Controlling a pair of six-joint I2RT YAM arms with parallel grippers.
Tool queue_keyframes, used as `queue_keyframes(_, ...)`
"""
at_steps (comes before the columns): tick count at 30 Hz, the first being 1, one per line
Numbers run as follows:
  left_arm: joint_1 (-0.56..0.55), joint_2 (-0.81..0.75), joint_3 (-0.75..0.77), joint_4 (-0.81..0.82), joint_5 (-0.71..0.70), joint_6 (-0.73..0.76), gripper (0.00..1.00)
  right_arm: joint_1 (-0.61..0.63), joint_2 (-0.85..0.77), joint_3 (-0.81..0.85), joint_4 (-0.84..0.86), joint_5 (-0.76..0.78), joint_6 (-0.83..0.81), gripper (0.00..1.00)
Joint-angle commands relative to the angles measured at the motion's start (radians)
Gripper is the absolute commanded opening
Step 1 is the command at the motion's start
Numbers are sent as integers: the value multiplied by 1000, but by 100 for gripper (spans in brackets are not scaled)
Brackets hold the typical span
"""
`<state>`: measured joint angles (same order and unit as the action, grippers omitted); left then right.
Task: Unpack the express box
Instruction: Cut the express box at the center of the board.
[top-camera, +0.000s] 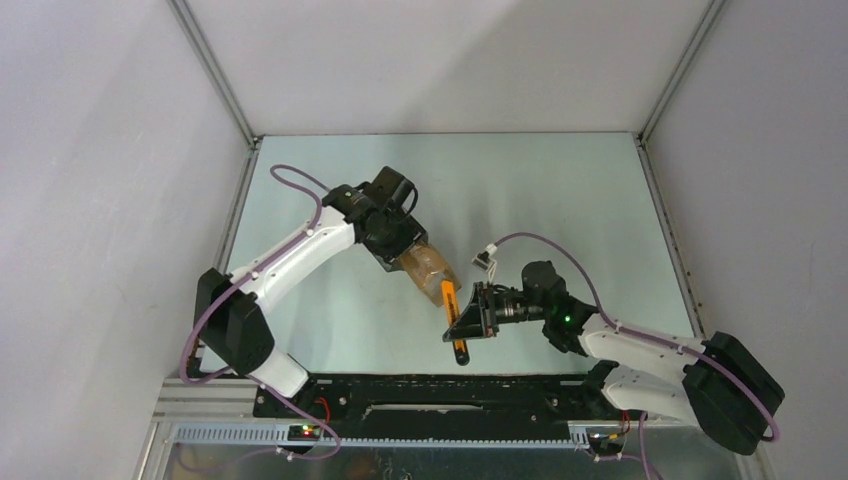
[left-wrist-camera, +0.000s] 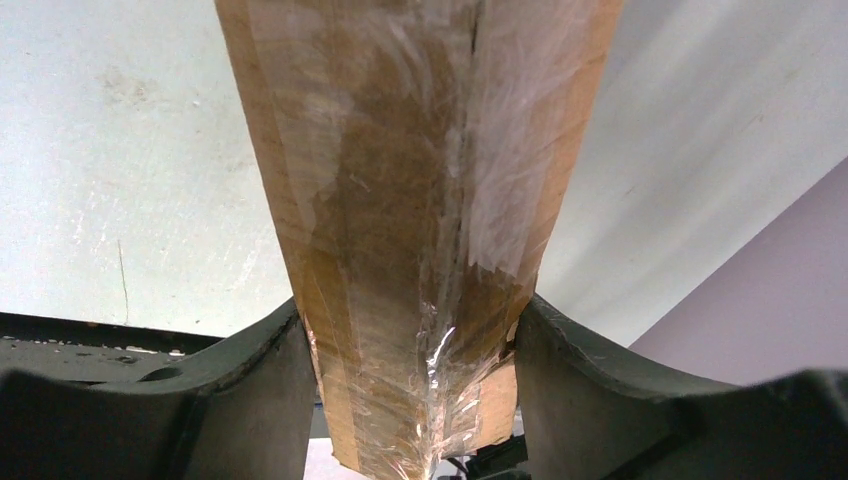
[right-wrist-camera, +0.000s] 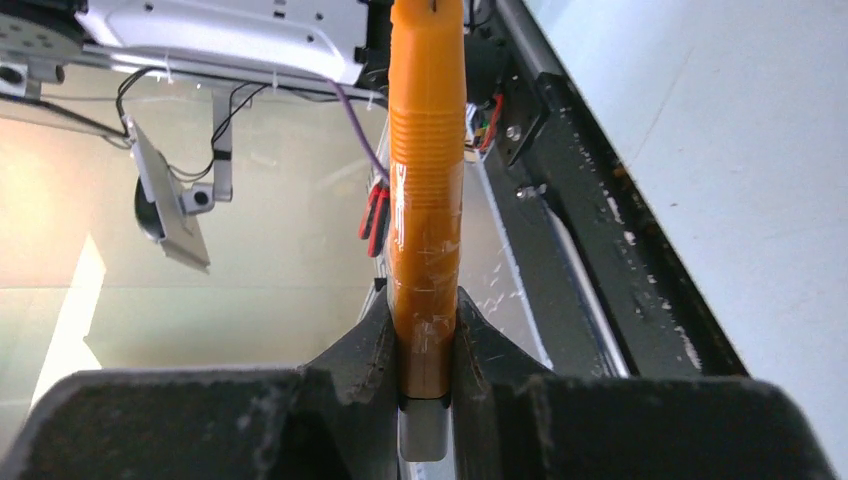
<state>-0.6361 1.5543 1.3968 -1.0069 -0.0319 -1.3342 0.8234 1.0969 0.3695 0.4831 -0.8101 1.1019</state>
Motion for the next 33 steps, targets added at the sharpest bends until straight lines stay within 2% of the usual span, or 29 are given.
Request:
queue_keyframes(1, -6, -65, -43, 67, 24, 29, 40, -45, 14, 17, -53, 0, -60, 0)
queue_keyframes(10, -10, -106, -96, 102, 24, 32, 40, -79, 14, 9, -24, -22, -63, 0)
queue_keyframes(22, -9, -106, -102, 117, 51, 41, 40, -40, 18, 9, 6, -12, -53, 0)
queue_keyframes(33, -10, -118, -121, 127, 53, 37, 40, -56, 31, 9, 29, -12, -37, 0)
